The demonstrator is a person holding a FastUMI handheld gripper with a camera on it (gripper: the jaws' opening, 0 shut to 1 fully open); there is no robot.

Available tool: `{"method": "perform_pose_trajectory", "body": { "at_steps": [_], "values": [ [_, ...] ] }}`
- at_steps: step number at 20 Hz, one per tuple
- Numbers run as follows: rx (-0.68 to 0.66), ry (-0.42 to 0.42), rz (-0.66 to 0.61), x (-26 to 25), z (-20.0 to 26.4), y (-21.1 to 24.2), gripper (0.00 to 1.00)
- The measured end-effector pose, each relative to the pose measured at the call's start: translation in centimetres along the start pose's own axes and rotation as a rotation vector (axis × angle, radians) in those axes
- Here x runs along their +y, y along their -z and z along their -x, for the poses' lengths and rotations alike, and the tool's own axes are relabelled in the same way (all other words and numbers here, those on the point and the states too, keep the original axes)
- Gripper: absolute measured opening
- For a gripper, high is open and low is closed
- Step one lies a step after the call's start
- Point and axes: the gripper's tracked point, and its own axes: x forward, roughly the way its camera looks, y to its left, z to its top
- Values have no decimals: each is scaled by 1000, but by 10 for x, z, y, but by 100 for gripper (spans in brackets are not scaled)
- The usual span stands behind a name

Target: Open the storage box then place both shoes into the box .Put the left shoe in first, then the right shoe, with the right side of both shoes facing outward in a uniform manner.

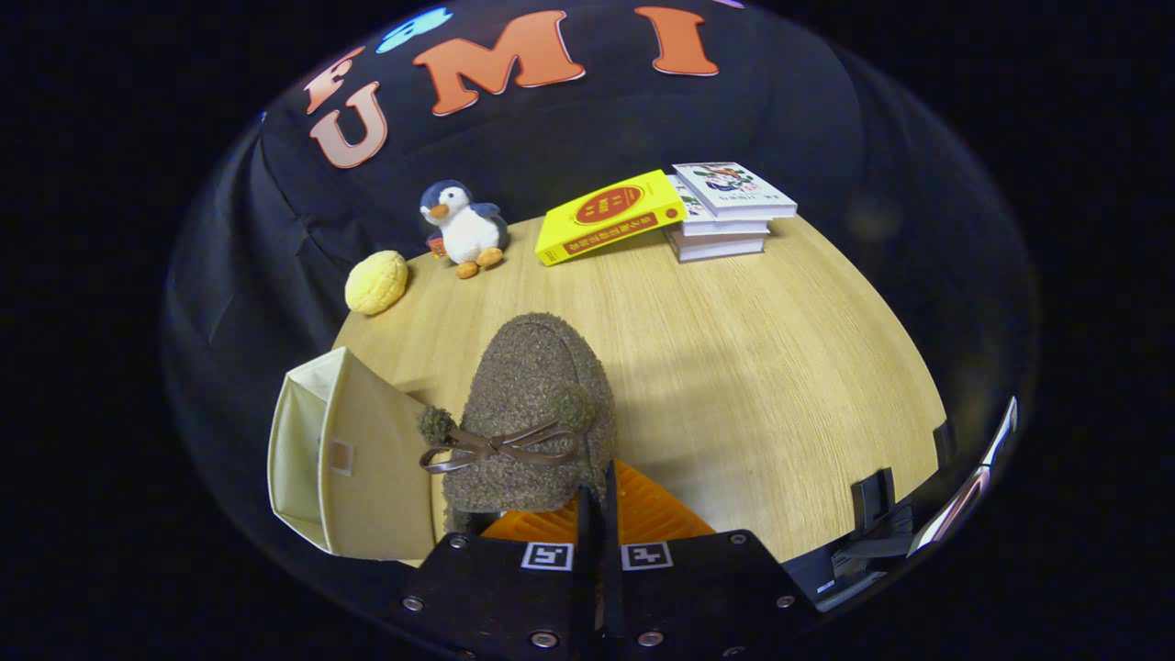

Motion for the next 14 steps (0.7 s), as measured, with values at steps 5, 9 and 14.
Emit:
{"method": "perform_pose_trajectory", "body": {
  "at_steps": [5,9,14],
  "values": [
    [-1,-88,40,86,16,-9,5],
    [10,-133,97,150,13,-3,5],
    [31,-188,137,217,14,6,5]
  ]
}}
